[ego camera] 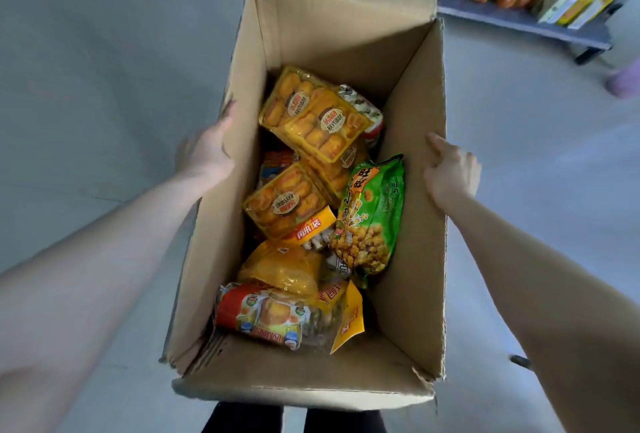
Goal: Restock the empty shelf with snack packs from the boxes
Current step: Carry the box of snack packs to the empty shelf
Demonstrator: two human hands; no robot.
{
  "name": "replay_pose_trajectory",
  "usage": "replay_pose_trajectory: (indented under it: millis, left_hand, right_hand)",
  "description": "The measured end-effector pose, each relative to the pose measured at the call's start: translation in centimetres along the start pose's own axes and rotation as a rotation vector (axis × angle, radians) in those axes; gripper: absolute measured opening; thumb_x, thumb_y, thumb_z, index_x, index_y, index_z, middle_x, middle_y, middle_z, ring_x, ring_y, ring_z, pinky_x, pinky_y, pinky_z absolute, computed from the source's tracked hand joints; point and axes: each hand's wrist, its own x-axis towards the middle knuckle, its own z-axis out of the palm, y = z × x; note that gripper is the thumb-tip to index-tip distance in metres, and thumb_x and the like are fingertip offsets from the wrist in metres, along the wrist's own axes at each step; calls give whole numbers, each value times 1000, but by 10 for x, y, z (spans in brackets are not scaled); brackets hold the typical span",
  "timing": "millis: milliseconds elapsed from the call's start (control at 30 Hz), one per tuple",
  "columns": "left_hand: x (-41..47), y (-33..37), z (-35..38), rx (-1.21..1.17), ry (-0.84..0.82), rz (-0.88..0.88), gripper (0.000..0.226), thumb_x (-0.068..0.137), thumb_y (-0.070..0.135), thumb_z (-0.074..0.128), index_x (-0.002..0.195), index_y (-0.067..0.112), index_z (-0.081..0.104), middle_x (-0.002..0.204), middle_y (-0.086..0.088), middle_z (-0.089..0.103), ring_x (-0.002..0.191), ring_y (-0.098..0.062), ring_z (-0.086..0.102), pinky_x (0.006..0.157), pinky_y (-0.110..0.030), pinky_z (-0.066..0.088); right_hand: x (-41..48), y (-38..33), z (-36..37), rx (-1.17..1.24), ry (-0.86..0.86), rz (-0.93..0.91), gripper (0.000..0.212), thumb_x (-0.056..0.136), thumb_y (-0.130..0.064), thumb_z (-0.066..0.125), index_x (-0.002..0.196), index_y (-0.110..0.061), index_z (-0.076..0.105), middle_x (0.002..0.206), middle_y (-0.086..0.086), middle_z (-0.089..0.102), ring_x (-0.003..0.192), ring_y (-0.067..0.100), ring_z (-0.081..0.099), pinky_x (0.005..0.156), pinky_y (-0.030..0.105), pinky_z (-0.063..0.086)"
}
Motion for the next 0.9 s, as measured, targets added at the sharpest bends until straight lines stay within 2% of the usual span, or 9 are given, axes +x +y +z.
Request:
replay_pose_trajectory:
  millis: [100, 200, 333, 500, 633, 767, 900]
  left_hand:
    - [57, -22, -48, 22, 32, -71, 94, 88, -1, 47, 149, 60, 8, 150, -6, 47, 125, -44, 49, 108, -43, 43]
    - [111, -48, -91, 18, 61, -164, 100, 82, -3, 50, 149, 60, 10, 147, -8, 50, 124, -42, 51, 106, -42, 45]
    - [172, -86, -140, -16, 125, -303, 100, 81, -2, 52, 150, 58, 11, 138, -15, 57, 118, -41, 55, 99, -40, 48]
    - [258, -148, -195, -116, 189, -457, 96, 84, -1, 52, 152, 53, 11, 134, -20, 57, 117, -40, 56, 98, -38, 50]
    - [334, -212, -241, -151, 196, -507, 99, 84, -2, 52, 153, 52, 7, 133, -18, 58, 112, -39, 58, 94, -39, 52]
    - [417, -272, -296, -144, 224, -518, 100, 83, -3, 52, 153, 51, 6, 128, -17, 61, 101, -37, 61, 80, -35, 53]
    - [507, -332, -355, -138, 226, -525, 104, 79, -5, 51, 153, 52, 6, 123, -16, 63, 95, -36, 62, 79, -38, 55]
  right_hand:
    - [46, -82, 0, 25, -21, -71, 69, 81, -3, 52, 140, -39, 53, 118, 17, 68, 109, 41, 59, 96, 39, 48]
    - [96, -165, 1, 31, -52, -168, 68, 81, -4, 52, 140, -37, 54, 123, 17, 66, 113, 42, 58, 101, 40, 46]
    - [158, -285, 5, -2, -73, -332, 66, 82, -5, 54, 139, -36, 55, 123, 15, 67, 110, 41, 60, 99, 39, 48]
    - [213, -458, 21, -79, -79, -507, 62, 85, -7, 53, 139, -36, 54, 119, 20, 67, 107, 43, 61, 95, 42, 50]
    - [251, -586, 46, -195, -67, -626, 63, 87, -9, 55, 143, -36, 50, 118, 20, 67, 107, 42, 62, 92, 43, 51]
    - [286, -707, 67, -205, -80, -664, 62, 89, -7, 56, 144, -34, 50, 116, 21, 67, 107, 42, 62, 91, 45, 51]
    - [327, -823, 92, -228, -90, -716, 64, 87, -3, 57, 144, -32, 50, 113, 19, 68, 105, 40, 62, 91, 43, 51]
